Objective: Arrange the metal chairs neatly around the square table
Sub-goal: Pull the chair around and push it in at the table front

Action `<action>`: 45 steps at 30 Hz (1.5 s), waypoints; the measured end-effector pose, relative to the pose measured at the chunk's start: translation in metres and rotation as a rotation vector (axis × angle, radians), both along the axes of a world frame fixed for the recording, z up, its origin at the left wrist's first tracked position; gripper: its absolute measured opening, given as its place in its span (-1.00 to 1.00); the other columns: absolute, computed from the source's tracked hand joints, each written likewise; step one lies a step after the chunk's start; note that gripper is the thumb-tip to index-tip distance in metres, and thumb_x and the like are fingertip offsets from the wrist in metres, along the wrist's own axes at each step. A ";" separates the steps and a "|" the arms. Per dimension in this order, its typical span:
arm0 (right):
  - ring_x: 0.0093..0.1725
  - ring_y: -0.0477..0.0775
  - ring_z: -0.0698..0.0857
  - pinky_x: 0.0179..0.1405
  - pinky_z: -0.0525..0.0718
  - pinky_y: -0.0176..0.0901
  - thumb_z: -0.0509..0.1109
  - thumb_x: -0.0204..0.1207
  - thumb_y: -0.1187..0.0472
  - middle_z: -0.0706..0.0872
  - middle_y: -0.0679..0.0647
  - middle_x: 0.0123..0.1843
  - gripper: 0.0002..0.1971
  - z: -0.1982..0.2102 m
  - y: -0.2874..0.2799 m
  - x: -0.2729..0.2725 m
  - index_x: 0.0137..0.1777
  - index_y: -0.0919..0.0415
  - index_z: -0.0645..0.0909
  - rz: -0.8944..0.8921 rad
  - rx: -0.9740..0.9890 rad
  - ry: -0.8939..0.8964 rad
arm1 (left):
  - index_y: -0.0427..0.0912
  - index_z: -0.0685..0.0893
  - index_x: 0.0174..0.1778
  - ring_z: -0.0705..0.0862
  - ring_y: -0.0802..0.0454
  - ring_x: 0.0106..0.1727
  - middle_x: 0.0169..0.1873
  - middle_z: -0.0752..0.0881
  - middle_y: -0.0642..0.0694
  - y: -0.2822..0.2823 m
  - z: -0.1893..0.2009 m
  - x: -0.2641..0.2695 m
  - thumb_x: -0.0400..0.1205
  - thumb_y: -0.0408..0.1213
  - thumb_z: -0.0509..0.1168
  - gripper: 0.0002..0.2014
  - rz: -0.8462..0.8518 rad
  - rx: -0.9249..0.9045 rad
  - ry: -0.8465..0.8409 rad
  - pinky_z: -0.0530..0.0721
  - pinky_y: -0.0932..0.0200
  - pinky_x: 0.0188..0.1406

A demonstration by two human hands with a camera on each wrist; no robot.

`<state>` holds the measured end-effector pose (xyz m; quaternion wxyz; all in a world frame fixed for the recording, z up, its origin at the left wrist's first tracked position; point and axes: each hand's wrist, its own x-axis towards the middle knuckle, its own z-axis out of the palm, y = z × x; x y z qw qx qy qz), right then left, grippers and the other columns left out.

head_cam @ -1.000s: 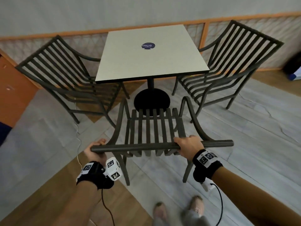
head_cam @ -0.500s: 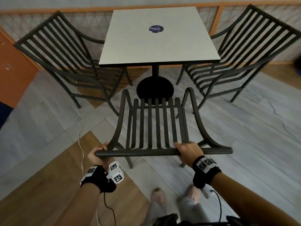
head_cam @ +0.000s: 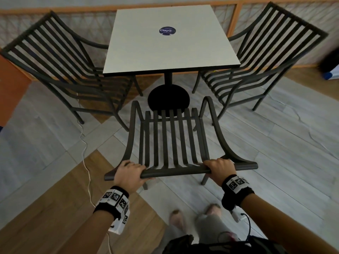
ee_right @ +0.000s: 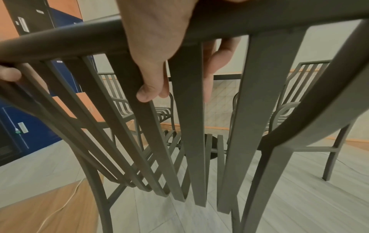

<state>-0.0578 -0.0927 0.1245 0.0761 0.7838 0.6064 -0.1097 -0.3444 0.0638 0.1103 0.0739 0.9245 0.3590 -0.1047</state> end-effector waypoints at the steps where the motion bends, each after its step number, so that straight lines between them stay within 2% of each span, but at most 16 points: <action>1: -0.20 0.11 0.74 -0.32 0.44 -0.16 0.29 0.59 0.08 0.79 0.02 -0.18 -0.88 0.001 0.001 0.002 -0.05 0.06 0.63 -0.002 -0.014 -0.006 | 0.12 0.72 0.00 0.76 0.13 -0.01 -0.11 0.83 0.13 0.003 0.000 0.003 0.21 0.60 -0.63 0.11 -0.009 -0.009 0.006 0.47 0.06 0.36; 2: -0.20 0.11 0.73 -0.32 0.45 -0.15 0.28 0.59 0.07 0.79 0.01 -0.17 -0.88 0.001 0.004 0.004 -0.04 0.05 0.63 0.000 -0.021 -0.008 | 0.11 0.71 0.00 0.76 0.12 -0.09 -0.17 0.82 0.11 0.006 0.002 0.005 0.21 0.61 -0.63 0.10 -0.013 -0.004 0.001 0.56 0.12 0.18; 4: -0.20 0.11 0.73 -0.33 0.49 -0.14 0.28 0.59 0.06 0.78 0.00 -0.18 -0.88 0.001 0.012 0.009 -0.04 0.04 0.62 0.006 -0.028 -0.013 | 0.10 0.70 0.01 0.73 0.10 -0.22 -0.26 0.78 0.09 0.013 0.006 0.008 0.32 0.59 -0.40 -0.07 -0.005 -0.004 -0.005 0.52 0.19 -0.21; 6: -0.20 0.13 0.73 -0.34 0.51 -0.13 0.28 0.58 0.03 0.78 0.01 -0.19 -0.86 0.001 0.023 0.016 -0.05 0.04 0.62 0.016 -0.020 -0.027 | 0.08 0.70 -0.01 0.67 0.11 -0.29 -0.34 0.68 0.11 0.022 0.009 0.015 0.46 0.48 -0.11 -0.32 0.028 -0.010 -0.005 0.43 0.22 -0.36; 9: -0.21 0.15 0.74 -0.36 0.44 -0.14 0.28 0.56 -0.10 0.79 0.01 -0.21 -0.79 -0.002 0.044 0.031 -0.07 0.01 0.63 0.033 -0.007 -0.063 | 0.05 0.70 -0.10 0.59 0.14 -0.35 -0.39 0.63 0.12 0.042 0.012 0.030 0.50 0.42 0.08 -0.47 0.057 -0.008 -0.013 0.25 0.33 -0.51; 13: -0.25 0.13 0.73 -0.37 0.50 -0.15 0.27 0.55 -0.16 0.77 0.00 -0.25 -0.72 -0.006 0.076 0.053 -0.11 0.01 0.64 0.043 0.010 -0.049 | 0.09 0.71 -0.16 0.56 0.15 -0.37 -0.42 0.63 0.12 0.073 0.009 0.050 0.48 0.39 0.20 -0.55 0.102 -0.016 -0.027 0.23 0.36 -0.51; 17: -0.25 0.12 0.72 -0.37 0.48 -0.16 0.27 0.54 -0.17 0.76 0.00 -0.26 -0.70 -0.008 0.108 0.075 -0.13 0.03 0.65 0.058 0.019 -0.065 | 0.09 0.71 -0.20 0.62 0.13 -0.36 -0.46 0.62 0.13 0.107 0.007 0.071 0.45 0.41 0.22 -0.54 0.137 -0.045 -0.022 0.47 0.21 -0.36; 21: -0.18 0.13 0.73 -0.35 0.46 -0.15 0.27 0.55 -0.14 0.77 0.00 -0.21 -0.73 -0.003 0.140 0.094 -0.11 0.02 0.65 0.077 0.014 -0.065 | 0.15 0.64 -0.28 0.58 0.12 -0.38 -0.51 0.55 0.13 0.133 0.011 0.091 0.45 0.41 0.21 -0.60 0.144 -0.022 -0.013 0.39 0.19 -0.39; 23: -0.17 0.14 0.73 -0.34 0.44 -0.14 0.27 0.56 -0.14 0.77 0.01 -0.20 -0.73 0.000 0.155 0.103 -0.11 0.02 0.65 0.082 0.018 -0.072 | 0.12 0.67 -0.26 0.59 0.09 -0.36 -0.48 0.59 0.12 0.146 0.012 0.099 0.45 0.41 0.22 -0.58 0.156 -0.024 -0.010 0.38 0.19 -0.42; 26: -0.20 0.13 0.72 -0.34 0.46 -0.14 0.26 0.55 -0.16 0.77 0.01 -0.22 -0.72 0.001 0.174 0.112 -0.12 0.02 0.65 0.075 0.021 -0.064 | 0.08 0.70 -0.23 0.67 0.06 -0.30 -0.41 0.67 0.09 0.163 0.010 0.108 0.44 0.41 0.23 -0.54 0.186 -0.044 -0.018 0.53 0.16 -0.32; 30: -0.31 0.09 0.64 -0.37 0.47 -0.14 0.26 0.55 -0.15 0.61 -0.04 -0.35 -0.72 -0.003 0.199 0.116 -0.15 0.01 0.64 0.062 0.013 -0.049 | 0.10 0.72 -0.23 0.72 0.05 -0.23 -0.39 0.70 0.09 0.191 0.007 0.113 0.42 0.38 0.29 -0.59 0.229 -0.040 -0.040 0.68 0.10 -0.20; 33: -0.28 0.14 0.69 -0.39 0.49 -0.12 0.26 0.54 -0.17 0.57 -0.06 -0.37 -0.72 -0.003 0.214 0.116 -0.19 0.01 0.61 0.072 0.004 -0.043 | 0.11 0.75 -0.20 0.73 0.06 -0.20 -0.33 0.76 0.07 0.208 0.006 0.116 0.44 0.32 0.32 -0.63 0.245 -0.038 -0.037 0.68 0.09 -0.15; 38: -0.35 0.08 0.53 -0.42 0.39 -0.16 0.25 0.56 -0.17 0.56 -0.06 -0.36 -0.71 -0.001 0.228 0.127 -0.20 0.00 0.60 0.089 0.014 -0.026 | 0.10 0.75 -0.20 0.71 0.06 -0.21 -0.35 0.74 0.09 0.218 0.007 0.127 0.46 0.28 0.34 -0.67 0.267 -0.048 -0.045 0.67 0.08 -0.09; 40: -0.32 0.07 0.56 -0.40 0.42 -0.16 0.25 0.57 -0.15 0.60 -0.04 -0.33 -0.72 -0.001 0.227 0.128 -0.15 0.02 0.59 0.090 -0.004 0.005 | 0.09 0.74 -0.21 0.71 0.06 -0.20 -0.37 0.71 0.11 0.216 0.008 0.128 0.46 0.29 0.34 -0.66 0.279 -0.067 -0.051 0.66 0.06 -0.04; 42: -0.22 0.10 0.67 -0.31 0.58 -0.11 0.26 0.57 -0.15 0.70 0.01 -0.22 -0.74 0.001 0.227 0.128 -0.02 0.01 0.59 0.101 -0.033 0.045 | 0.08 0.73 -0.17 0.69 0.08 -0.21 -0.35 0.70 0.11 0.217 0.011 0.127 0.49 0.25 0.34 -0.69 0.283 -0.115 -0.054 0.59 0.11 -0.09; 45: -0.19 0.09 0.71 -0.29 0.65 -0.08 0.25 0.55 -0.20 0.72 0.01 -0.14 -0.67 0.012 0.233 0.126 0.16 -0.02 0.45 0.222 -0.079 0.074 | 0.08 0.72 -0.09 0.71 0.07 -0.18 -0.27 0.76 0.05 0.222 0.020 0.120 0.53 0.12 0.37 -0.78 0.240 -0.265 -0.061 0.62 0.10 -0.06</action>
